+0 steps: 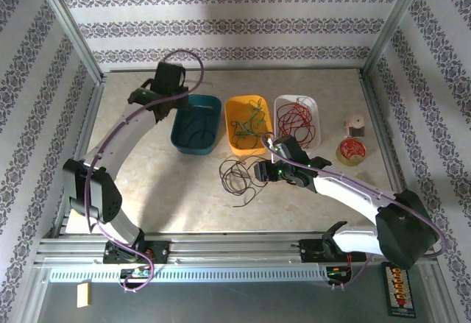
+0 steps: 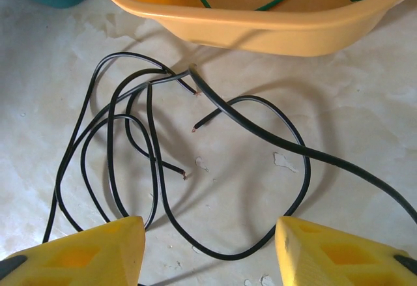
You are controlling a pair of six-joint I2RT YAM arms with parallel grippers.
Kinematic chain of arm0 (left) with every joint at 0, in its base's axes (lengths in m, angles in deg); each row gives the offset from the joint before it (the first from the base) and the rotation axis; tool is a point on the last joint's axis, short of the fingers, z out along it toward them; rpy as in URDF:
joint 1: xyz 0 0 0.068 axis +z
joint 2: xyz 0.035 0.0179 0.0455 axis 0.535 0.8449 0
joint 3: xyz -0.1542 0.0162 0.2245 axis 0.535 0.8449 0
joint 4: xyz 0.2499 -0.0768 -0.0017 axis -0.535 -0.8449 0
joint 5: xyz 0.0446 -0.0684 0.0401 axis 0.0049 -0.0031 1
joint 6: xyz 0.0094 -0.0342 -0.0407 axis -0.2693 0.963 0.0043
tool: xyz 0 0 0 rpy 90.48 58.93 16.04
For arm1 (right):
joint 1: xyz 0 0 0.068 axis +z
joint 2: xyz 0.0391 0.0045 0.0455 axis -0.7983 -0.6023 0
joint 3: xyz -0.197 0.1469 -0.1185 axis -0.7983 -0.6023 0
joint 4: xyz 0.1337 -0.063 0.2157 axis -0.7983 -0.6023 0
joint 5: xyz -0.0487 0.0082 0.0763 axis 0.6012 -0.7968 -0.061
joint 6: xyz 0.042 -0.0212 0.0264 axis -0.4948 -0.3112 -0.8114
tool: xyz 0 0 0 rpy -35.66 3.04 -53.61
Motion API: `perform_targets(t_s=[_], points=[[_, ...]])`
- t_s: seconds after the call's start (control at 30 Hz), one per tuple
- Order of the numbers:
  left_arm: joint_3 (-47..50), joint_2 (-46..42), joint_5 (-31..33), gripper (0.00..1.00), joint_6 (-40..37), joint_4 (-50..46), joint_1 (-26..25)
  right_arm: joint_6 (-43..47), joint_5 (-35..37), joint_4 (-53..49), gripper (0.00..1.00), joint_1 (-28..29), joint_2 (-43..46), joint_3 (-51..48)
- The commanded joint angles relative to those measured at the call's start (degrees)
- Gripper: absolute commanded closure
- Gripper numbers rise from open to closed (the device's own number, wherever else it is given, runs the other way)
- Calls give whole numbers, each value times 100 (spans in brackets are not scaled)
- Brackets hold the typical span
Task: Untangle the cables
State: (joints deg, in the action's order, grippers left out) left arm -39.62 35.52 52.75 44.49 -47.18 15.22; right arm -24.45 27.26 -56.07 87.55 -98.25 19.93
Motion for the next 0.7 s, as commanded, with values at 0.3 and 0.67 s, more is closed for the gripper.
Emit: perform_targets(t_s=[0.3,0.67], points=[[497,1380,-461,100,1549,816,52,-76,18,-157,45,-42,161,266],[-424,1375,-542,17,1351,585,-159,-35,30,-215,44,-33,255,173]])
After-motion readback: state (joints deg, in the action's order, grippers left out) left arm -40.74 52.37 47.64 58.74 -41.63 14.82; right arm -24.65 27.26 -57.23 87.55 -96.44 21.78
